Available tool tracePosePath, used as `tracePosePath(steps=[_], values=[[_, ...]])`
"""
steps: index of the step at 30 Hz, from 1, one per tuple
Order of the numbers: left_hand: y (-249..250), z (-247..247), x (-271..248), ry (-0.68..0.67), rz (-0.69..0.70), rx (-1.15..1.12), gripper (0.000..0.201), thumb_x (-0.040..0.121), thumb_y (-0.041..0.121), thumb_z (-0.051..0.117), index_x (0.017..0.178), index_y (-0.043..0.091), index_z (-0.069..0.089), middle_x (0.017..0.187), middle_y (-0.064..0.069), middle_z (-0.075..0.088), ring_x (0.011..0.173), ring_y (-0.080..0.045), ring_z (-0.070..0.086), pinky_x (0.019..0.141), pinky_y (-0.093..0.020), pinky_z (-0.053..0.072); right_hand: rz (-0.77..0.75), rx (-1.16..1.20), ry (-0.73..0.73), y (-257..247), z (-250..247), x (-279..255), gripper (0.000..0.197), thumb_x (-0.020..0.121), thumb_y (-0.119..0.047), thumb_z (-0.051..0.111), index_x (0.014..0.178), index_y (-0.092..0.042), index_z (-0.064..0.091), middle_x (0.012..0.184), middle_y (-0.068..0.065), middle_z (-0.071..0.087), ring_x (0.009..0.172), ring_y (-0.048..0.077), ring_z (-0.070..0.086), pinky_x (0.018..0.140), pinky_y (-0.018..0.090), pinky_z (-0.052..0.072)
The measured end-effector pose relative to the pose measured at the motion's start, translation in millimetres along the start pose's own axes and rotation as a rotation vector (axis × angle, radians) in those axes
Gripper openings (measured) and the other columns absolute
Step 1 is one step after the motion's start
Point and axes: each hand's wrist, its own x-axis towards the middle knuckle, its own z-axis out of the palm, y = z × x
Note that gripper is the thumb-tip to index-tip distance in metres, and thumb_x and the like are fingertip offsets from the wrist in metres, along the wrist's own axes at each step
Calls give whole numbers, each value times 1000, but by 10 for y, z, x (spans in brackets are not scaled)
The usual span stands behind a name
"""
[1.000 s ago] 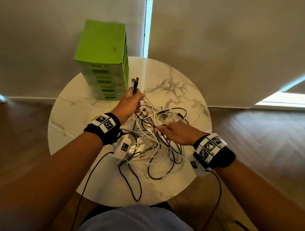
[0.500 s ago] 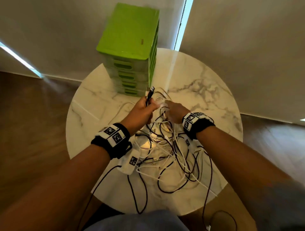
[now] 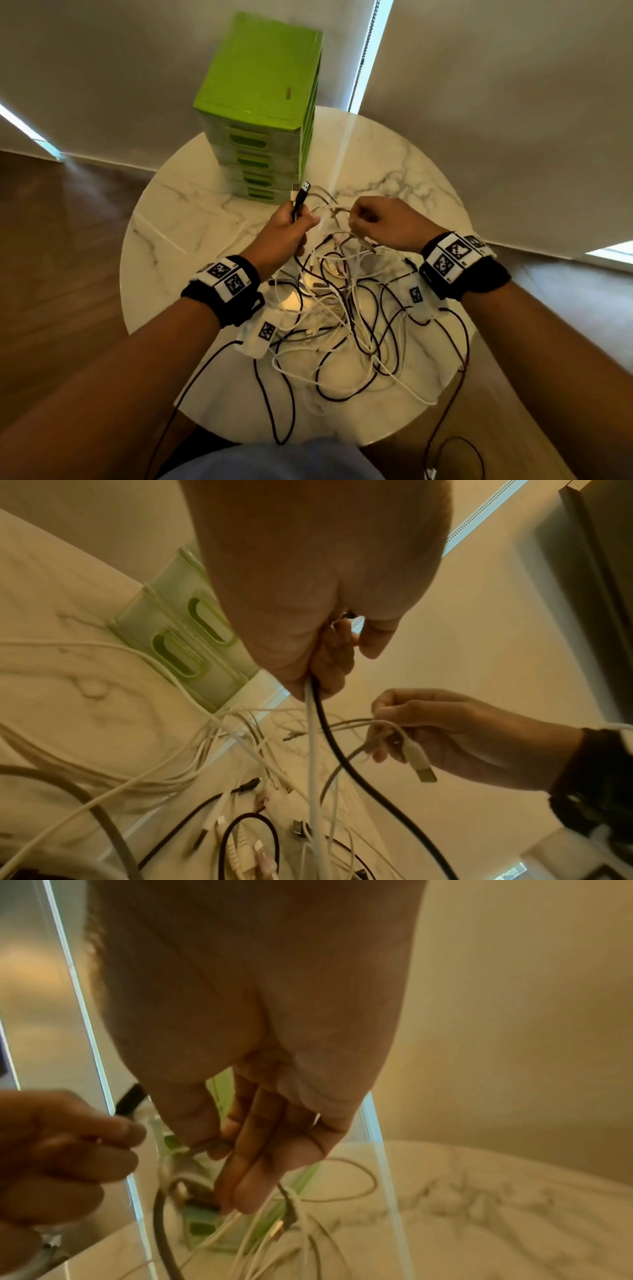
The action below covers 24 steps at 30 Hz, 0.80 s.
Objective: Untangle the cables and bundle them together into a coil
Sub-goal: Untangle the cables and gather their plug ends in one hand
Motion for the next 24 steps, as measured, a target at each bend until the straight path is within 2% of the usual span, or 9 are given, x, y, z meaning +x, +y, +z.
tracePosePath(steps=[1,3,5,8,11,15,19,21,24], values=[[7,10,2,-9,4,-14,19,102,19,56,89,19,42,59,10,37,47,-6,37,50,-24,35,-14,43,17,-31,-62,-104,7,97,-23,61,104,-21,60,87,-7,75,80,8,68,72,27,52],[28,43,-14,-42,15,-50,20,102,19,55,87,20,43,60,10,35,48,-7,34,50,-24,33,-31,146,66,-55,-129,-307,23,96,-18,61,117,-23,51,90,-8,78,83,5,71,73,23,55],[65,83,-52,-77,31,-79,18,102,19,54,88,21,44,64,9,34,50,-8,32,50,-23,32,-66,267,172,-78,-135,-483,26,98,-13,60,121,-20,51,95,-6,78,92,7,72,80,23,57],[116,136,-144,-127,34,-101,15,103,18,52,90,22,46,64,10,33,49,-6,30,47,-19,31,-134,563,343,-104,-52,-677,21,101,-2,54,121,-7,56,103,8,76,97,21,73,89,32,58],[122,193,-230,-131,17,-126,15,104,18,51,90,23,47,65,9,29,50,-7,27,46,-20,28,-77,750,375,-77,121,-842,21,102,4,48,121,0,55,103,23,69,91,28,72,89,38,58],[164,287,-362,-119,-49,-276,10,103,22,50,95,18,49,61,9,27,51,-8,24,49,-23,21,-72,821,425,-114,439,-1085,18,102,6,47,116,0,54,101,19,70,92,26,71,90,37,57],[232,362,-505,-160,-65,-422,22,103,34,49,87,18,49,60,7,27,50,-7,24,49,-24,19,-99,777,467,-213,734,-1261,19,102,0,50,117,-10,56,104,14,74,96,26,72,94,38,56],[231,377,-563,-170,-49,-409,24,102,40,53,89,19,49,62,8,28,51,-7,24,50,-23,20,-104,692,473,-259,865,-1313,21,102,-2,53,119,-12,58,104,8,75,97,20,72,95,38,56],[208,387,-639,-197,3,-295,22,102,36,56,88,24,44,63,10,28,52,-7,24,51,-23,20,-147,520,485,-339,1007,-1361,23,101,-5,56,122,-16,58,106,0,76,101,11,72,94,35,57]])
